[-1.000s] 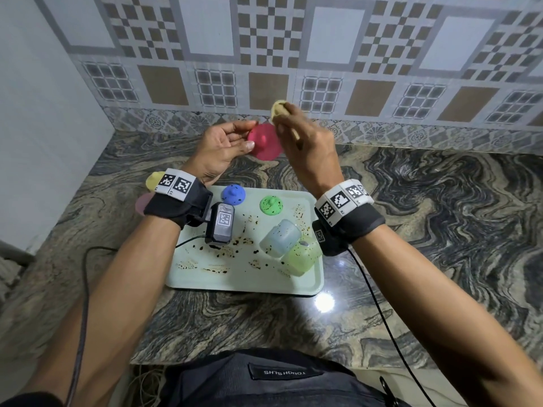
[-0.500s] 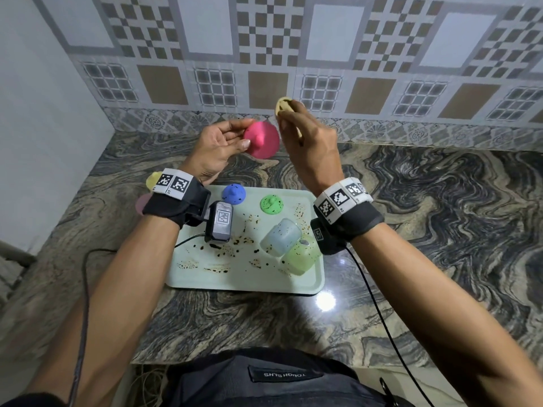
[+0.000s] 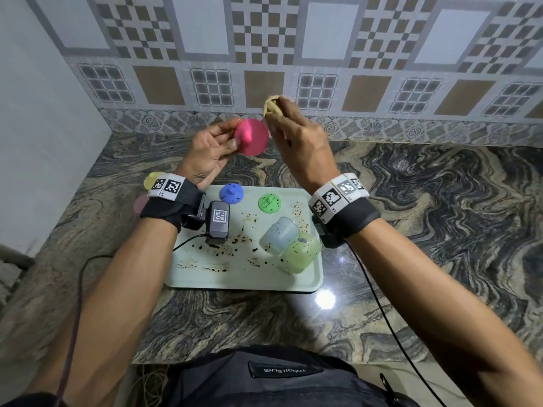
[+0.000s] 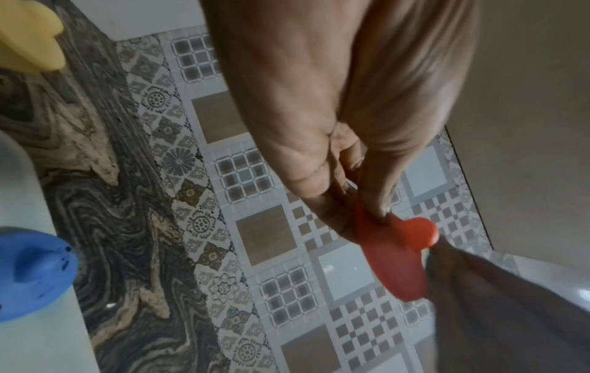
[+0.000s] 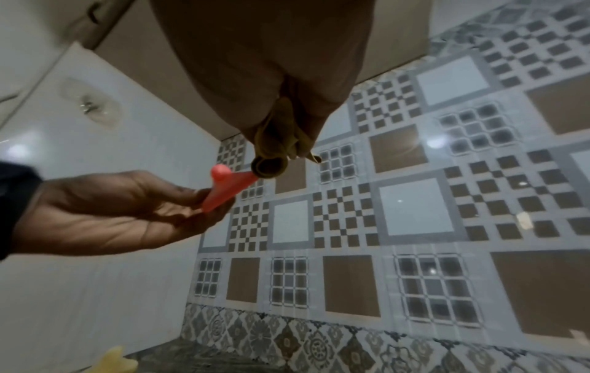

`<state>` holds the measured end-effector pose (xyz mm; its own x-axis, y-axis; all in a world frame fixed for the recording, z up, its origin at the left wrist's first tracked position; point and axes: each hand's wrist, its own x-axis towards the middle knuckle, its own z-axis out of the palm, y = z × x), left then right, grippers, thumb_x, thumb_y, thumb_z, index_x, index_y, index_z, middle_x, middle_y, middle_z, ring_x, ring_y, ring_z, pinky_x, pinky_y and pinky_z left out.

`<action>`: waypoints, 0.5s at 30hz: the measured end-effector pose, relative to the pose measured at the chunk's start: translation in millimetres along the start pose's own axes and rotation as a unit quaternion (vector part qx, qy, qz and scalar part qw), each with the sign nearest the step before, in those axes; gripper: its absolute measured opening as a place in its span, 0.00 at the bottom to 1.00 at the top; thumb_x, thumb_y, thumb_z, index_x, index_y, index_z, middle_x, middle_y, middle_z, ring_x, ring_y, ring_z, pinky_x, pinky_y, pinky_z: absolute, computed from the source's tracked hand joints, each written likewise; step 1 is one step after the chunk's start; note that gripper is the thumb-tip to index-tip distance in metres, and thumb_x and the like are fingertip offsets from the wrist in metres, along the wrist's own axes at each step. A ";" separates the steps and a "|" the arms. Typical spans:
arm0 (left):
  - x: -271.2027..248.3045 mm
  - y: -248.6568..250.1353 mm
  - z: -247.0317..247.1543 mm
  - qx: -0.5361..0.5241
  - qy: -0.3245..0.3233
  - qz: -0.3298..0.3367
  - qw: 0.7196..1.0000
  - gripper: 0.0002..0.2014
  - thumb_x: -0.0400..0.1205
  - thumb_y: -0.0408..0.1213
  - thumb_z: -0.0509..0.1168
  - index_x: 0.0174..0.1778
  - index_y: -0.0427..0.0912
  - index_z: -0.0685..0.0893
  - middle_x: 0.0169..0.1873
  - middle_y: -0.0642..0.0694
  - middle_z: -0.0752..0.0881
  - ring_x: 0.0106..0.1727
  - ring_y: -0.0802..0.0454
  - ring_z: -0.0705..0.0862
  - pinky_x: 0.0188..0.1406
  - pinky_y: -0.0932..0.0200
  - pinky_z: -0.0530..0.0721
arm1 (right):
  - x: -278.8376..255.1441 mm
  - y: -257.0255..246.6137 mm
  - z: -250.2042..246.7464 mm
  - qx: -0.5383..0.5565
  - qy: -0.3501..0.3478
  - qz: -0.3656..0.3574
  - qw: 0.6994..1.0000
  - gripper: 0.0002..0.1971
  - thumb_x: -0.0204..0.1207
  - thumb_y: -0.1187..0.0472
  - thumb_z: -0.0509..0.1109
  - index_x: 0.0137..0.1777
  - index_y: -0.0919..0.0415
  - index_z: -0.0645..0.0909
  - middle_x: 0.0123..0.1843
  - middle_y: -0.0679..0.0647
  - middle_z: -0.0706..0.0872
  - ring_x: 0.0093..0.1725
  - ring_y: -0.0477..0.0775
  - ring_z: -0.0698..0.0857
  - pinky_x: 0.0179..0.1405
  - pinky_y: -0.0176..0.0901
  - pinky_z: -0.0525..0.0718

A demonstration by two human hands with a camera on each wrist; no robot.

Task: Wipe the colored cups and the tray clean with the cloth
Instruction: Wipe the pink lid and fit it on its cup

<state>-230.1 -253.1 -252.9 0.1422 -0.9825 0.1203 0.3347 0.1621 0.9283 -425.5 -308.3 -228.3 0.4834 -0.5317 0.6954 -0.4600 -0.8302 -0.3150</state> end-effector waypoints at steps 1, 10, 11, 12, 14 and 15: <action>1.7 -0.4 3.1 0.000 -0.001 0.001 1.000 0.19 0.78 0.17 0.61 0.63 0.35 0.79 0.51 0.45 0.91 0.57 0.52 0.88 0.58 0.57 0.87 | 1.5 -4.2 4.1 -0.005 -0.019 -0.003 1.000 0.15 0.87 0.61 0.64 0.69 0.63 0.84 0.80 0.63 0.76 0.59 0.72 0.89 0.49 0.66 0.91; 3.5 -6.0 11.6 0.008 0.065 0.012 0.998 0.19 0.79 0.13 0.61 0.63 0.32 0.79 0.48 0.48 0.92 0.54 0.55 0.89 0.56 0.61 0.86 | -10.5 -16.9 32.6 0.053 -0.083 0.073 0.993 0.21 0.83 0.74 0.63 0.76 0.69 0.76 0.83 0.72 0.67 0.81 0.73 0.69 0.75 0.70 0.76; 2.8 -8.0 11.0 0.006 0.071 0.010 0.997 0.19 0.79 0.13 0.60 0.63 0.34 0.80 0.48 0.48 0.92 0.53 0.56 0.89 0.54 0.62 0.86 | -13.1 -15.8 32.3 0.065 -0.094 0.067 0.991 0.20 0.83 0.73 0.64 0.75 0.69 0.77 0.82 0.71 0.68 0.79 0.74 0.73 0.72 0.70 0.78; 2.9 -9.3 10.0 0.000 0.080 0.010 0.997 0.19 0.80 0.13 0.60 0.62 0.35 0.80 0.48 0.49 0.92 0.53 0.56 0.89 0.53 0.63 0.86 | -15.1 -14.7 30.9 0.073 -0.106 0.055 0.990 0.19 0.83 0.72 0.65 0.74 0.69 0.79 0.81 0.71 0.70 0.74 0.75 0.79 0.69 0.69 0.82; 4.6 -9.6 6.4 -0.016 0.102 0.009 0.995 0.19 0.80 0.15 0.60 0.62 0.37 0.80 0.49 0.47 0.91 0.52 0.56 0.89 0.53 0.64 0.85 | -19.2 -13.8 24.8 0.079 -0.124 0.029 0.989 0.16 0.83 0.72 0.65 0.69 0.69 0.83 0.79 0.69 0.75 0.63 0.75 0.87 0.61 0.67 0.87; 6.0 -9.2 4.1 -0.020 0.109 0.007 0.994 0.19 0.80 0.15 0.61 0.62 0.38 0.80 0.49 0.47 0.91 0.52 0.56 0.89 0.54 0.64 0.85 | -20.0 -12.7 20.9 0.079 -0.122 0.021 0.989 0.15 0.82 0.72 0.66 0.67 0.70 0.84 0.78 0.69 0.76 0.61 0.74 0.88 0.59 0.67 0.88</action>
<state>-236.2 -260.9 -259.3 0.3436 -0.9377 0.0511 0.3676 0.1844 0.9115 -413.8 -290.6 -251.6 0.6401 -0.5753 0.5093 -0.3712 -0.8119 -0.4505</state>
